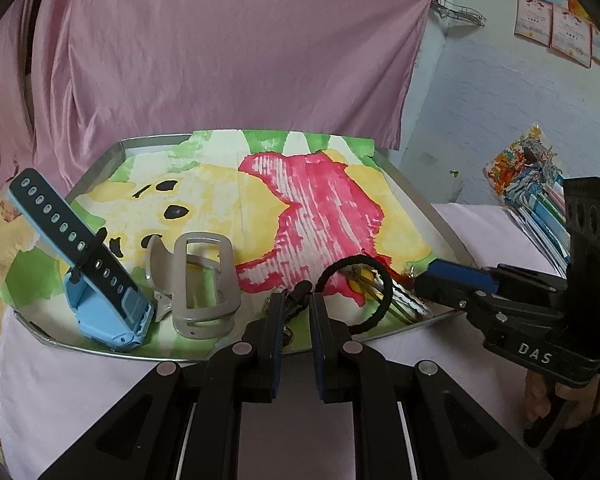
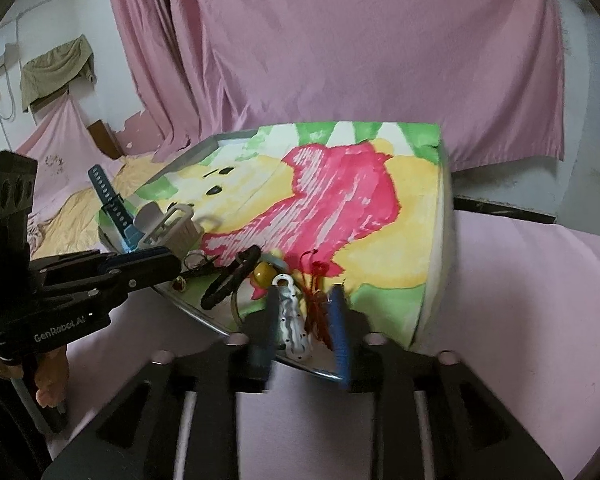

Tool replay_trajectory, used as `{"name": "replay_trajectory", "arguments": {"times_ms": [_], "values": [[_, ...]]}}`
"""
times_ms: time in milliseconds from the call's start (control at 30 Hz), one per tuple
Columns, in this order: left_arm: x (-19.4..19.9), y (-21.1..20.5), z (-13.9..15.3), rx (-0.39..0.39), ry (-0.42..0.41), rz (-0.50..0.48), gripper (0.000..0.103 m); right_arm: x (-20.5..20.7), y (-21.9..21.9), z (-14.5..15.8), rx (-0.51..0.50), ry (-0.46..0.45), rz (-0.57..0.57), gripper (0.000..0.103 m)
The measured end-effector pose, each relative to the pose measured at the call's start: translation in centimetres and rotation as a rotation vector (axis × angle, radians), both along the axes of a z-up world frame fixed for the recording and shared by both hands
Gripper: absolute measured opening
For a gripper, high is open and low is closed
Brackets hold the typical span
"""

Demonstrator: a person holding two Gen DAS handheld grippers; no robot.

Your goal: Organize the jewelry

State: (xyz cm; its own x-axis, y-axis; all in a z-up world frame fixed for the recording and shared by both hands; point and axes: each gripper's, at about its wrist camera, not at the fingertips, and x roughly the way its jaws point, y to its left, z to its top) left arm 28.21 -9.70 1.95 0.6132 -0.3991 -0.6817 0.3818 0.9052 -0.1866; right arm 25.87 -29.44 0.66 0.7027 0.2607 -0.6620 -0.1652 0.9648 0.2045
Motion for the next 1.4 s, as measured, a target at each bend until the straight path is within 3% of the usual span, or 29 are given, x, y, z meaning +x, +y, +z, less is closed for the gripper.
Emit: {"name": "replay_trajectory", "arguments": {"times_ms": [33,167,233,267,300,433,567,767,900,1400], "values": [[-0.2,0.1,0.1,0.001,-0.007,0.004,0.012,-0.2,-0.1,0.1,0.001,-0.014,-0.010,0.040],[-1.5,0.8,0.9,-0.008,-0.069,0.036,0.014,-1.2,-0.5,0.6,0.008,-0.051,-0.043,0.046],[-2.1,1.3,1.3,-0.029,-0.096,0.051,0.030,-1.8,-0.9,0.8,0.017,-0.069,-0.074,0.054],[-2.5,1.6,1.3,-0.040,-0.108,0.069,0.047,-2.2,-1.1,1.0,0.021,-0.086,-0.089,0.057],[-2.9,2.0,1.4,-0.057,-0.122,0.094,0.057,-2.5,-1.3,1.1,0.026,-0.098,-0.099,0.057],[-3.7,3.1,1.4,-0.091,-0.146,0.144,0.060,-3.7,-1.8,1.6,0.034,-0.146,-0.132,0.070],[-4.9,4.1,1.6,-0.118,-0.184,0.186,0.081,-5.2,-1.6,2.5,0.015,-0.222,-0.149,0.089],[-7.1,4.9,2.2,-0.150,-0.233,0.214,0.096,-7.8,-1.6,3.6,-0.001,-0.332,-0.184,0.096],[-9.5,5.4,2.6,-0.147,-0.293,0.241,0.102,-10.1,-1.1,4.3,-0.031,-0.396,-0.201,0.096],[-17.7,7.9,3.3,-0.090,-0.414,0.302,0.102,-18.2,1.2,4.8,-0.106,-0.480,-0.233,0.100]]}}
